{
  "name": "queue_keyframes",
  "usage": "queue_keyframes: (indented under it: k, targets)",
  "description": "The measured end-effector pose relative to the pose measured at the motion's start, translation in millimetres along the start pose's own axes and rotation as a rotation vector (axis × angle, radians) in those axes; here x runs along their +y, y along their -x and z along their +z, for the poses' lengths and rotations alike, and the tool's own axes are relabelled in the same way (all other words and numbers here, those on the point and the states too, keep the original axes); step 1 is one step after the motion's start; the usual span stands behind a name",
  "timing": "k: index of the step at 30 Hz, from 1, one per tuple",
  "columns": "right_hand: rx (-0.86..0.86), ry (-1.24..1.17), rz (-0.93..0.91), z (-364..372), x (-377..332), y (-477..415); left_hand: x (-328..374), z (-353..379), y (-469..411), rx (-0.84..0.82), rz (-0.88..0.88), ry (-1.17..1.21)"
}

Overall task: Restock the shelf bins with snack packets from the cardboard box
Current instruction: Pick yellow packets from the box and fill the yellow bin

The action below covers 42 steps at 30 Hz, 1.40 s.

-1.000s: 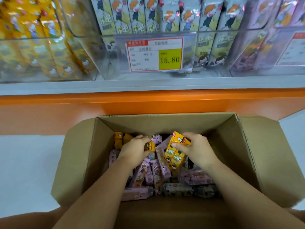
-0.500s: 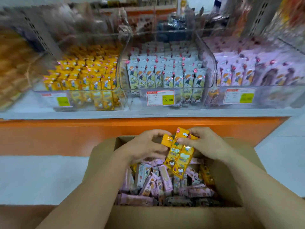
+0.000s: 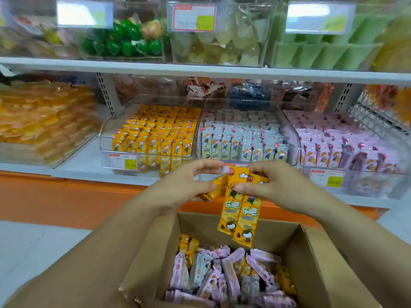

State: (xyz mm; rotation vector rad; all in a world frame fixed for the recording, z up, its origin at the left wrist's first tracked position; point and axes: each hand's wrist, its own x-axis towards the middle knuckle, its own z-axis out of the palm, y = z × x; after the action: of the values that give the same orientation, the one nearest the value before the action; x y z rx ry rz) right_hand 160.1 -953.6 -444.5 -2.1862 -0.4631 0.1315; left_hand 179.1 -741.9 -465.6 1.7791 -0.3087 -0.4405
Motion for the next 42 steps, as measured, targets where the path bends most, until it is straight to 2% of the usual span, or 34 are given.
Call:
queue_keyframes:
  k: [3, 6, 9, 14, 17, 20, 23, 30, 35, 42]
  targets:
    - [-0.005, 0.032, -0.031, 0.6, -24.6, -17.0, 4.8, -20.6, 4.9, -0.005, -0.047, 0.185]
    - [-0.001, 0.073, -0.077, 2.8, -44.7, -38.0, 10.1, -39.8, 4.5, -0.025, -0.053, 0.266]
    - [0.025, 0.115, -0.162, 8.3, -65.6, -62.0, 16.7, -61.8, 3.1, 0.029, -0.010, 0.338]
    - [0.125, 0.192, -0.263, 29.1, -91.9, -115.9, 14.1, -103.3, -7.8, 0.277, 0.073, 0.473]
    - [0.193, 0.219, -0.301, 46.0, -99.3, -152.1, 6.1, -131.6, -19.5, 0.480, 0.207, 0.529]
    - [0.253, 0.197, -0.340, 62.6, -100.6, -184.7, -9.5, -166.0, -31.4, 0.692, 0.280, 0.306]
    - [0.252, 0.209, -0.346, 80.3, -93.0, -212.5, -21.4, -185.1, -37.1, 0.772, 0.248, 0.034]
    - [0.067, 0.354, -0.347, 112.1, -62.9, -253.7, -43.2, -207.1, -47.8, 0.760, 0.201, -0.483]
    - [-0.084, 0.543, -0.270, 111.2, -44.5, -268.5, -53.8, -209.4, -53.6, 0.690, 0.117, -0.592]
    - [-0.138, 0.649, -0.152, 120.3, -44.6, -275.4, -59.3, -211.6, -61.3, 0.608, -0.054, -0.828]
